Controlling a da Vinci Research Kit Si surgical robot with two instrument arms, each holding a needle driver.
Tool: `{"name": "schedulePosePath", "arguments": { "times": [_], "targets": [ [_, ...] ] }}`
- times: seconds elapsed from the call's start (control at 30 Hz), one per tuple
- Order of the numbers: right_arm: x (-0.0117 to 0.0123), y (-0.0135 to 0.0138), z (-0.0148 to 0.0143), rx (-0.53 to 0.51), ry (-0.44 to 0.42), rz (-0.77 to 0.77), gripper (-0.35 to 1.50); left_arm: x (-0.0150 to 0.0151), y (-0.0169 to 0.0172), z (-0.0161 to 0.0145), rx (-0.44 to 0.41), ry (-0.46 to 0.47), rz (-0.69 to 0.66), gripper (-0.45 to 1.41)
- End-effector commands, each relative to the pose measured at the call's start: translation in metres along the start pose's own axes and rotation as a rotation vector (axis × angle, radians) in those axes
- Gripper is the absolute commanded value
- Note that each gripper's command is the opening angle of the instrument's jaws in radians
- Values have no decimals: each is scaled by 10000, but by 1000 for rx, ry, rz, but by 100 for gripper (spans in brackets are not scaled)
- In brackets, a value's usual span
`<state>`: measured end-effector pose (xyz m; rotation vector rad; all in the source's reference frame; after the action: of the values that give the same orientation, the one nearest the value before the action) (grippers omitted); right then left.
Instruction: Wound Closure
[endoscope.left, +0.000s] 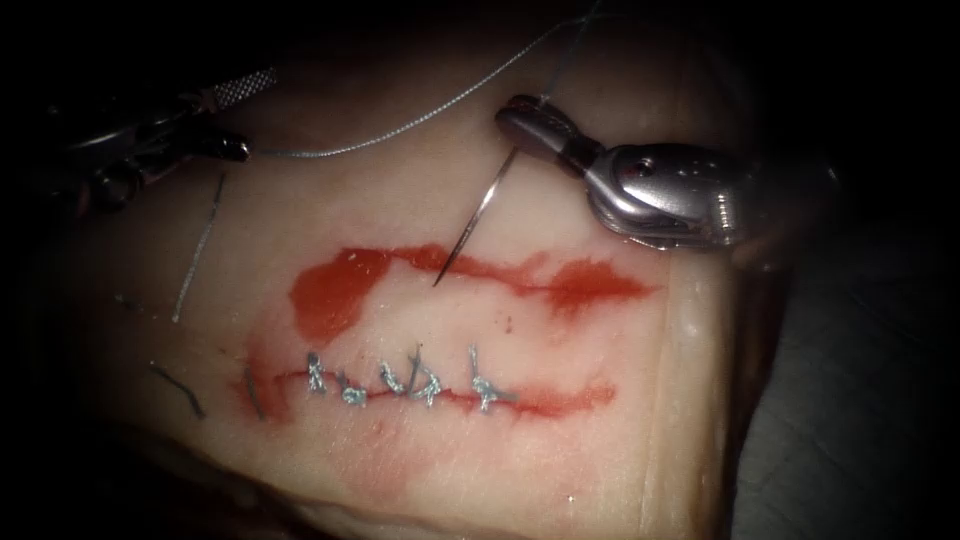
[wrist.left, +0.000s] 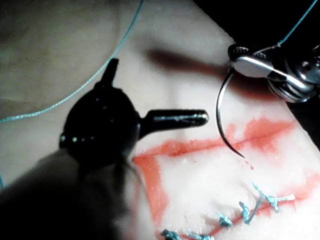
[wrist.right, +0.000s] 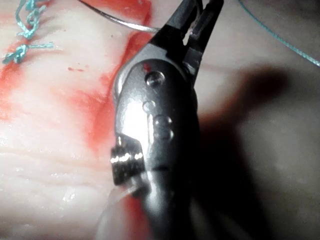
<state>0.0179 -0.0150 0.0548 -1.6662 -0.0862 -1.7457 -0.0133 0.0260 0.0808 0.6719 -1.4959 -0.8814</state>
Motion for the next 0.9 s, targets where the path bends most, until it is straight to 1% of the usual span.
{"name": "schedulePosePath", "arguments": {
  "times": [0.03, 0.07, 0.13, 0.17, 0.2, 0.23, 0.27, 0.3, 0.33, 0.37, 0.4, 0.43, 0.47, 0.5, 0.53, 0.57, 0.6, 0.63, 0.67, 0.83, 0.9],
  "targets": [
    [-15, -6, 23, -66, -81, -81, -35, 11, 5, 9, 9, 34, 13, 125],
    [-31, -11, 37, -92, -79, -74, -35, 28, 3, 14, 61, 109, -14, 89],
    [-38, -14, 45, -118, -65, -53, -35, 45, -1, 15, 116, 156, -63, 37],
    [-41, -15, 49, -129, -56, -40, -35, 51, -2, 15, 128, 172, -80, -11],
    [-42, -17, 53, -155, -4, 60, -35, 58, -3, 17, 130, 182, -150, -21],
    [-42, -17, 53, -155, -4, 60, -35, 58, -3, 17, 130, 182, -150, -21],
    [-48, -19, 59, -186, 12, 156, -35, 67, -3, 20, 145, 205, -210, -40],
    [-53, -21, 63, -213, 8, 180, -35, 69, -3, 22, 156, 213, -184, -45],
    [-57, -22, 66, -226, 5, 199, -35, 71, -3, 23, 160, 222, -176, -45],
    [-59, -23, 68, -196, -1, 120, -35, 72, -4, 23, 162, 235, -173, -45],
    [-65, -23, 70, -127, -51, -10, -35, 74, -5, 22, 153, 254, -171, -45],
    [-71, -22, 71, -84, -93, -87, -35, 74, -6, 22, 140, 273, -163, -45],
    [-71, -20, 71, -60, -88, -183, -35, 75, -6, 22, 116, 316, -148, -45],
    [-71, -17, 72, -70, -89, -346, -35, 75, -7, 22, 101, 346, -122, -45],
    [-70, -15, 73, -97, -92, -443, -35, 76, -7, 23, 86, 373, -108, -45],
    [-69, -14, 73, -125, -85, -505, -35, 78, -7, 24, 67, 401, -104, -45],
    [-68, -11, 74, -155, -64, -543, -35, 80, -7, 25, 52, 417, -100, -45],
    [-67, -9, 75, -172, -40, -545, -35, 83, -6, 26, 47, 424, -91, -45],
    [-66, -6, 78, -193, -3, -597, -35, 90, -5, 29, 35, 427, -81, -45],
    [-63, -1, 84, -193, -4, -660, -35, 103, -3, 37, 24, 425, -67, -45],
    [-61, 2, 86, -191, -6, -687, -35, 109, -2, 41, 2, 414, -57, -45]
  ]
}}
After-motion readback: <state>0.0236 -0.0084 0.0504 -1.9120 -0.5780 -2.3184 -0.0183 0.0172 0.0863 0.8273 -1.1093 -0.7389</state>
